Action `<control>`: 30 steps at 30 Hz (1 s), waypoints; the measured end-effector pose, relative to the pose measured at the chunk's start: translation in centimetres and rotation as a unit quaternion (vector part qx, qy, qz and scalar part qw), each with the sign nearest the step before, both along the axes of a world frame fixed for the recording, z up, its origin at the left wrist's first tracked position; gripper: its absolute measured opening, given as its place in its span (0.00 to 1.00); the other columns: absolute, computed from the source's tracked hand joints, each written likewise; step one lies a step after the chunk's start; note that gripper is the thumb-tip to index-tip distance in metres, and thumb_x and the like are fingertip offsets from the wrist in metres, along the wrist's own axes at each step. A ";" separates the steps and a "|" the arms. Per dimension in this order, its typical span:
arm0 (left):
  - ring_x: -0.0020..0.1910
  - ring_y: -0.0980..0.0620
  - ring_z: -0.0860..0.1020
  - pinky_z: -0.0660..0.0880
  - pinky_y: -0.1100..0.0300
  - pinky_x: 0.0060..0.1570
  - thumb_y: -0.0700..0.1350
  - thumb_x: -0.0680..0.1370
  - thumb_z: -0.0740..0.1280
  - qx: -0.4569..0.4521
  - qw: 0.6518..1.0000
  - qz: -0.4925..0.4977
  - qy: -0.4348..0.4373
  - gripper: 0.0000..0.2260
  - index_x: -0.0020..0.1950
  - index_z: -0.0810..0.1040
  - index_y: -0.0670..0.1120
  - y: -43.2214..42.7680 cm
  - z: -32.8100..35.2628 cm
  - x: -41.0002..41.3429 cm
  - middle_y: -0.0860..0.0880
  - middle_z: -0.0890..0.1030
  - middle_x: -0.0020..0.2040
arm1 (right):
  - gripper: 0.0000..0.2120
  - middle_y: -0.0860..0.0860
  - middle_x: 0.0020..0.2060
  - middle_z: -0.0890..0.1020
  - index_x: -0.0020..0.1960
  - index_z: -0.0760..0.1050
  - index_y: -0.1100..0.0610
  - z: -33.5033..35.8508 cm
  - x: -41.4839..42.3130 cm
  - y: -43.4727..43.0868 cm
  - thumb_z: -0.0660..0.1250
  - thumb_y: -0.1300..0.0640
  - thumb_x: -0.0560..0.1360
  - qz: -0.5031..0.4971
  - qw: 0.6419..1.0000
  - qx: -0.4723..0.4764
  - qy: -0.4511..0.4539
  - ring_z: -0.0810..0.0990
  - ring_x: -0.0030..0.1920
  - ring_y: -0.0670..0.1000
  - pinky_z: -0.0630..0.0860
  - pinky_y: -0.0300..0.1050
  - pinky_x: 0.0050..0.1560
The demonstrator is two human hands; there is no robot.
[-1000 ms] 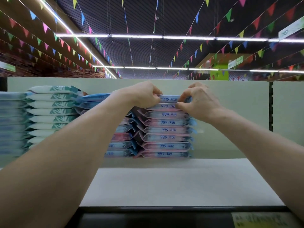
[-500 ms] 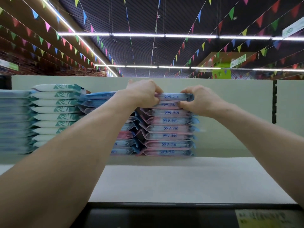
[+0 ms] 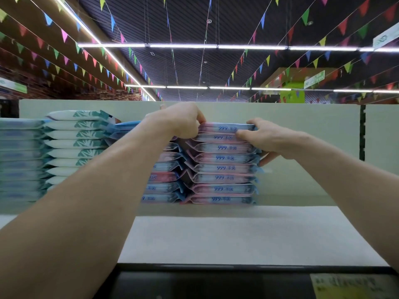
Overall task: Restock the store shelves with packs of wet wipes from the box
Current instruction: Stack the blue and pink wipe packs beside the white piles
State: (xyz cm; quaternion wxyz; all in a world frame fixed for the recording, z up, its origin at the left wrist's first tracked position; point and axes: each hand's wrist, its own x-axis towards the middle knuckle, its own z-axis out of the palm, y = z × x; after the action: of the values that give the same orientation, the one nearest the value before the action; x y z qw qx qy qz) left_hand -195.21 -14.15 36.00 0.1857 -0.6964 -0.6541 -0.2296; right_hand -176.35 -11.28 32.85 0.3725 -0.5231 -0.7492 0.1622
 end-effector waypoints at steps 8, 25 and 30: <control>0.50 0.47 0.76 0.62 0.37 0.68 0.38 0.77 0.59 -0.002 1.000 -0.008 0.022 0.17 0.61 0.79 0.52 -0.4 -0.3 0.4 0.50 0.82 0.49 | 0.35 0.64 0.67 0.69 0.75 0.57 0.54 0.5 1.7 0.3 0.47 0.32 0.78 -0.029 0.989 -0.111 0.093 0.74 0.61 0.66 0.76 0.60 0.56; 0.72 0.47 0.64 0.59 0.53 0.71 0.50 0.83 0.54 -0.093 0.995 -0.045 0.008 0.21 0.77 0.60 0.53 -0.2 -0.3 0.2 0.49 0.65 0.75 | 0.32 0.61 0.54 0.80 0.64 0.69 0.56 -0.4 -0.6 1.4 0.49 0.31 0.77 0.049 0.955 -0.253 0.149 0.80 0.52 0.63 0.76 0.64 0.50; 0.72 0.46 0.65 0.60 0.53 0.72 0.51 0.83 0.55 -0.081 0.995 -0.056 0.000 0.21 0.77 0.62 0.52 0.0 -0.5 0.4 0.48 0.66 0.75 | 0.42 0.64 0.67 0.71 0.75 0.58 0.49 -0.3 1.3 2.1 0.50 0.24 0.70 0.057 0.944 -0.279 0.168 0.72 0.64 0.68 0.70 0.72 0.57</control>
State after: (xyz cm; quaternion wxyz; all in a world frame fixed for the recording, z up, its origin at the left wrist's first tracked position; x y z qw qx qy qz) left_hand -194.83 -14.17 35.49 0.1151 -0.7450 -0.6303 -0.1856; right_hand -175.00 -9.20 32.55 0.3226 -0.5277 -0.6291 0.4709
